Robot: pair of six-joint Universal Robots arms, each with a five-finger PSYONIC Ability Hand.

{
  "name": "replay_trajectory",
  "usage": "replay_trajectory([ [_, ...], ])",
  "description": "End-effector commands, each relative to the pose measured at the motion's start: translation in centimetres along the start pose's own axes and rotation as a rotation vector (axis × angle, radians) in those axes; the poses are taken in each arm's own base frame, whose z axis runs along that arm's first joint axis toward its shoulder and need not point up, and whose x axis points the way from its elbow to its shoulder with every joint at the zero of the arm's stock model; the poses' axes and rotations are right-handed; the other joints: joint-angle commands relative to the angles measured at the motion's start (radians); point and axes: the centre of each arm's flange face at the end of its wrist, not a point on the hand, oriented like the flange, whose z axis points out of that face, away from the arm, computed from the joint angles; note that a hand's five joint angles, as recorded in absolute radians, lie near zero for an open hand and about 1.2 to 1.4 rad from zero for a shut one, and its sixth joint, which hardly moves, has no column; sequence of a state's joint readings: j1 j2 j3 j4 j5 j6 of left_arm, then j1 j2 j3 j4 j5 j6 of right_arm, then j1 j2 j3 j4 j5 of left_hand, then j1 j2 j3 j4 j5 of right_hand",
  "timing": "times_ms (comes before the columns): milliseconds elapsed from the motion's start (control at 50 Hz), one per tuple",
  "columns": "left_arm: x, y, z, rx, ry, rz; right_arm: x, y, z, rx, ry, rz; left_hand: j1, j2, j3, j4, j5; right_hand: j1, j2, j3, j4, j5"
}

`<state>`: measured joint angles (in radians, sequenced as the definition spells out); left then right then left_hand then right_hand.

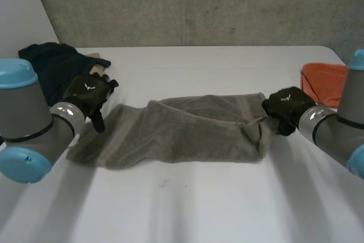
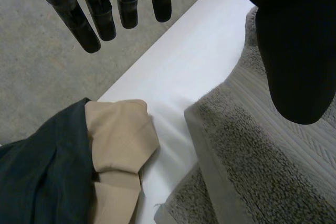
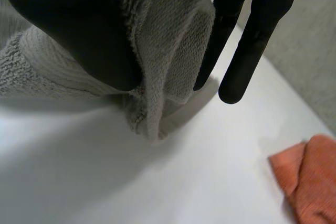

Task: Fold the laundry.

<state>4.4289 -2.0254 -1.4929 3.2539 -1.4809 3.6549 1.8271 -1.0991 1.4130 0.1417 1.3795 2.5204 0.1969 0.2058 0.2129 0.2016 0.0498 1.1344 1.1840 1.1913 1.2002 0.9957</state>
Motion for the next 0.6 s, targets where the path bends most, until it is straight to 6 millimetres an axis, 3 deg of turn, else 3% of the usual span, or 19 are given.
replay_trajectory([
  [20, -1.2, -1.9, 1.3, 0.056, 0.003, -0.009, 0.6, -4.4, -2.9, 0.147, 0.004, -0.038, -0.022, -0.031, -0.038, -0.027, -0.050, 0.262, 0.212, 0.205, 0.196, 0.226],
  [200, -0.5, -3.1, 4.9, 0.093, 0.144, -0.061, 0.9, -12.0, -8.5, 0.449, 0.004, -0.121, -0.022, -0.031, -0.038, -0.027, -0.050, 0.262, 0.212, 0.205, 0.196, 0.226],
  [280, 1.2, -2.8, 6.7, 0.070, 0.260, -0.090, 0.8, -15.4, -11.4, 0.587, 0.004, -0.142, -0.022, -0.031, -0.038, -0.027, -0.050, 0.262, 0.212, 0.205, 0.196, 0.226],
  [420, 4.4, -1.9, 8.0, -0.002, 0.381, -0.094, 1.4, -19.1, -14.8, 0.742, 0.021, -0.159, -0.022, -0.031, -0.038, -0.027, -0.050, 0.262, 0.212, 0.205, 0.196, 0.226],
  [520, 6.7, -1.2, 7.7, -0.063, 0.460, -0.107, 2.2, -20.6, -15.7, 0.799, 0.042, -0.141, -0.022, -0.031, -0.038, -0.027, -0.050, 0.262, 0.212, 0.205, 0.196, 0.226],
  [600, 9.5, -1.4, 6.6, -0.067, 0.571, -0.105, 3.4, -21.5, -15.3, 0.824, 0.070, -0.122, -0.022, -0.031, -0.038, -0.027, -0.050, 0.262, 0.212, 0.205, 0.196, 0.226],
])
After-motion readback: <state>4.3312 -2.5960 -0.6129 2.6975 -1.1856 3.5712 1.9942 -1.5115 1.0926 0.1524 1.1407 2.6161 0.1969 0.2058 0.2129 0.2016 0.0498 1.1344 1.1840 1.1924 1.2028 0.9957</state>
